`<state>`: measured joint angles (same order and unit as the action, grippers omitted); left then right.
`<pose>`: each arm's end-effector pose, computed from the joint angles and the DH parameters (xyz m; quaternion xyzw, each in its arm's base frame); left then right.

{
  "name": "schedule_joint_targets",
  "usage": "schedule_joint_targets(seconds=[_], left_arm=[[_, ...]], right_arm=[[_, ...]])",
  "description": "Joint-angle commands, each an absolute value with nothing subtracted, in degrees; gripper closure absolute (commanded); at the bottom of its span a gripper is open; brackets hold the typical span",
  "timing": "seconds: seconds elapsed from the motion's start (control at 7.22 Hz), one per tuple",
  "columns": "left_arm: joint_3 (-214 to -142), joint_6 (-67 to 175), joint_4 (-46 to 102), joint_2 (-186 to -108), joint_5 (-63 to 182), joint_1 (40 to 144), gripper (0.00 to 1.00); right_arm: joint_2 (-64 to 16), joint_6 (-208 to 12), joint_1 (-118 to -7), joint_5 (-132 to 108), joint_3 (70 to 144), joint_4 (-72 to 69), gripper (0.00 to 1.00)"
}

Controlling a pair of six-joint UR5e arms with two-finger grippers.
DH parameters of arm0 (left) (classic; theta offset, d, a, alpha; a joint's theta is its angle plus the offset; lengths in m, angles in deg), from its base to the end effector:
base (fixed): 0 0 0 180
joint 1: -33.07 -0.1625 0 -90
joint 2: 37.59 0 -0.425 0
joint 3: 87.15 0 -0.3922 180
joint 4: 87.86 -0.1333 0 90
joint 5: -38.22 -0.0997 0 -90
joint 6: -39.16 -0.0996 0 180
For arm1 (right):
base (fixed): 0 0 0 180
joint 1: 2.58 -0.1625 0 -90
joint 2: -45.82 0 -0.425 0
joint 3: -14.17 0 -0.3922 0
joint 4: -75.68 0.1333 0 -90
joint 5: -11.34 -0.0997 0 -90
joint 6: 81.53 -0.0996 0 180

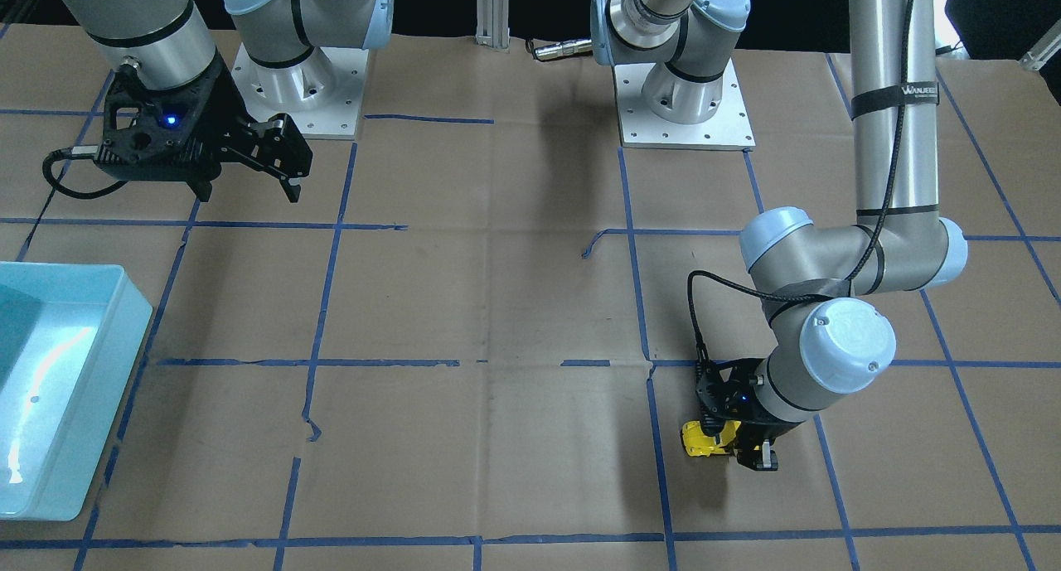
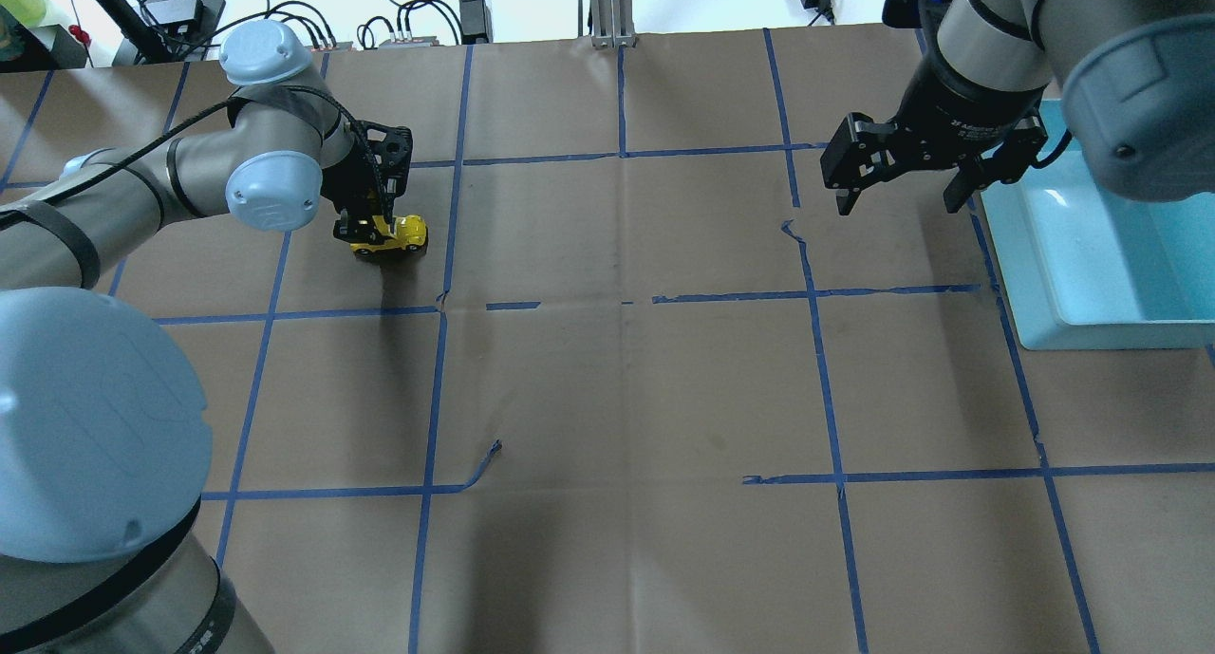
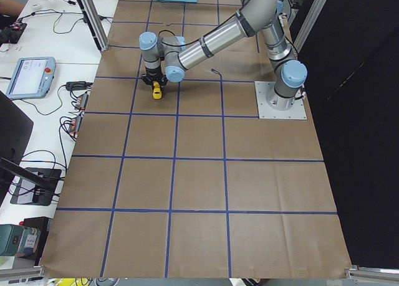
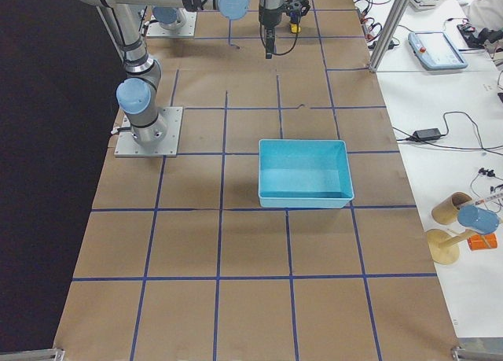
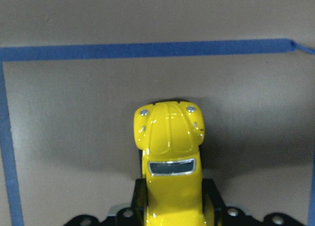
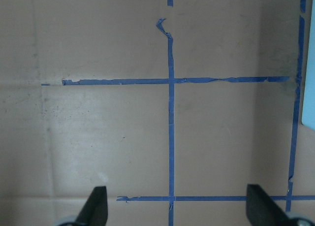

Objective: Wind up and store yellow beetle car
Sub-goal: 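Drag the car backward toward the robot with the left gripper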

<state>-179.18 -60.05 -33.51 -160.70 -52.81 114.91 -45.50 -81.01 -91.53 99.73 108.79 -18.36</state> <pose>-0.0374 -0.6655 0.1941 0.7135 0.7006 0.0046 0.0089 0.1272 -0.4851 0.4665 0.0045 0.9999 -0.0066 0.0140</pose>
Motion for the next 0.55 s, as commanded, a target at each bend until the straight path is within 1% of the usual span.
schedule_joint_targets(seconds=[0.0,0.28,0.42], left_arm=[[-179.52,-60.68,-33.46,-160.81,-52.74,113.23,0.99],[-179.52,-60.68,-33.46,-160.81,-52.48,113.14,0.99],[-179.26,-60.68,-33.46,-160.81,-52.48,113.14,0.94]], right_arm=[[-45.5,-81.09,-91.52,99.5,108.74,-18.36,0.0],[-45.59,-81.18,-91.52,99.32,108.91,-18.27,0.0],[-45.59,-81.18,-91.52,99.32,108.91,-18.36,0.0]])
